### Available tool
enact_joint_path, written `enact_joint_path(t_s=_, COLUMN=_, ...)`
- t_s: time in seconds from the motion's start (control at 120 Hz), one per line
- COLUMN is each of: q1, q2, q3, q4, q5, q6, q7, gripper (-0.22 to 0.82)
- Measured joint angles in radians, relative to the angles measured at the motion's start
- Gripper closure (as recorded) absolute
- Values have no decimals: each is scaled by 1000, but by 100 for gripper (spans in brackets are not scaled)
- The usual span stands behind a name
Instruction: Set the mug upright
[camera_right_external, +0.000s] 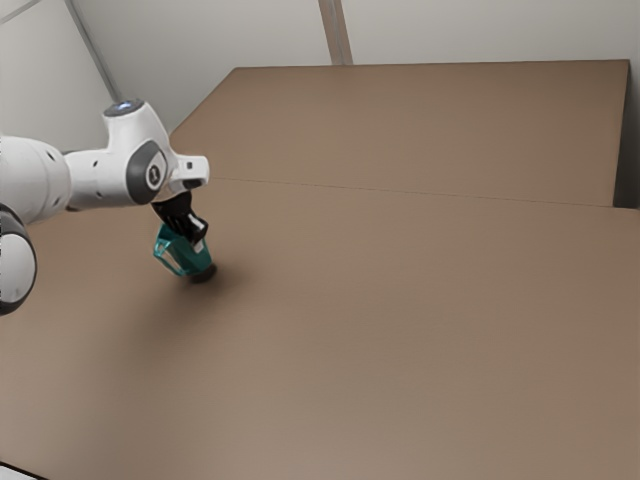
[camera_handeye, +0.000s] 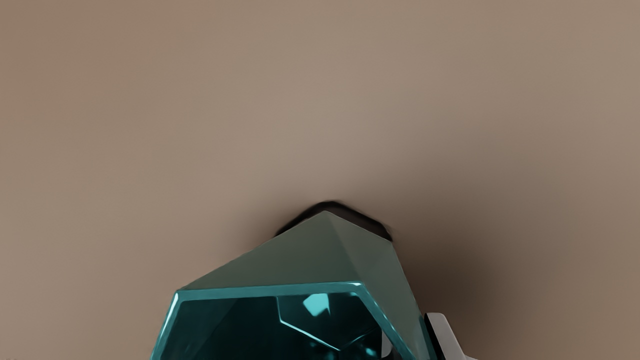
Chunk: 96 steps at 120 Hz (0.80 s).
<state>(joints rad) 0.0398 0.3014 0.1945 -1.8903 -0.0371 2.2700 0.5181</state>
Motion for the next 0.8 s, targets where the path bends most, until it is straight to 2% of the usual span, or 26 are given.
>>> enact_joint_path(t_s=0.167, q1=0, q2=31, q3=0, q4=-3, q5=5, q6=32, q7=-55, gripper=78)
enact_joint_path(t_s=0.358, q1=0, q2=30, q3=0, q4=-3, q5=-5, q6=38, q7=-91, gripper=36)
enact_joint_path(t_s=0.442, q1=0, q2=21, q3=0, q4=1, q5=-7, q6=37, q7=-103, gripper=25)
enact_joint_path(t_s=0.533, q1=0, q2=-11, q3=1, q4=16, q5=-8, q6=26, q7=-115, gripper=16)
enact_joint_path(t_s=0.683, q1=0, q2=-54, q3=2, q4=142, q5=-4, q6=-70, q7=-130, gripper=8)
enact_joint_path(t_s=0.8, q1=-27, q2=-150, q3=-9, q4=272, q5=13, q6=-277, q7=-161, gripper=5)
